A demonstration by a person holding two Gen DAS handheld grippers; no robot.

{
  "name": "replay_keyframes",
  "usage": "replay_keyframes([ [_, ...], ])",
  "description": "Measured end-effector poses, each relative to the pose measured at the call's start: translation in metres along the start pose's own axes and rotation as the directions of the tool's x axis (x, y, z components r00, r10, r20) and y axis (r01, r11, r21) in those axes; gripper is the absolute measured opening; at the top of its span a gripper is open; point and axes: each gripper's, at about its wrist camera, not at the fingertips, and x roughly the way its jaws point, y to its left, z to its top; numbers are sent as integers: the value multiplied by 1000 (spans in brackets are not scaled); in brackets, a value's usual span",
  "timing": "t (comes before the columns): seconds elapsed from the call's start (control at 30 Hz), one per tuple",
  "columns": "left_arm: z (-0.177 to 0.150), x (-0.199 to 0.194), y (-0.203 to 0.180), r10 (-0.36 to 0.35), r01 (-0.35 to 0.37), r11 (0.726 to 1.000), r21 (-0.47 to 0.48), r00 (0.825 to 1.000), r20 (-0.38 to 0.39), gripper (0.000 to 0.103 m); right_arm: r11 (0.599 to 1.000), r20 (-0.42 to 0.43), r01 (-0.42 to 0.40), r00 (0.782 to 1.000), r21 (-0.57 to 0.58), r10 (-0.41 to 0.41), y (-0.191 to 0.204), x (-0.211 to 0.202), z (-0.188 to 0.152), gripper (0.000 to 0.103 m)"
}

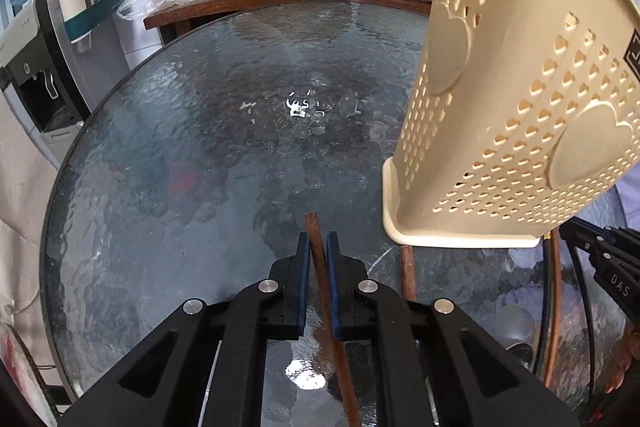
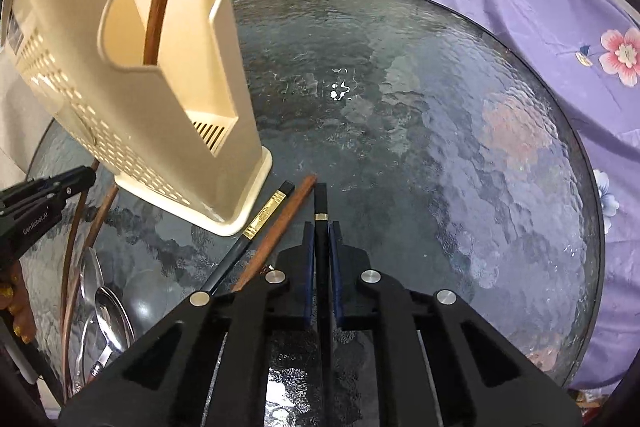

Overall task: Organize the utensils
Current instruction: 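Grasp another brown chopstick with the left tool while the right tool grasps a dark chopstick, then lift both held chopsticks up toward the cream holder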

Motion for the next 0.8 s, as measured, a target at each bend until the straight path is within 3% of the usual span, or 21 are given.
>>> replay_keyframes([
  [0.23, -1, -9, 1, -39, 40, 999, -29, 999, 23, 7, 995, 36, -75, 997, 66, 73, -16, -9, -3, 8],
  [0.4, 4, -36, 2, -47, 49, 998, -24, 994, 96, 7, 984, 102, -145, 986, 102, 135, -26, -30, -4, 8],
  [0.8, 8, -102, 0, -97, 106, 994, -23, 963, 250, 7, 963, 270, -263, 933, 55, 239, -30, -103, -4, 8],
])
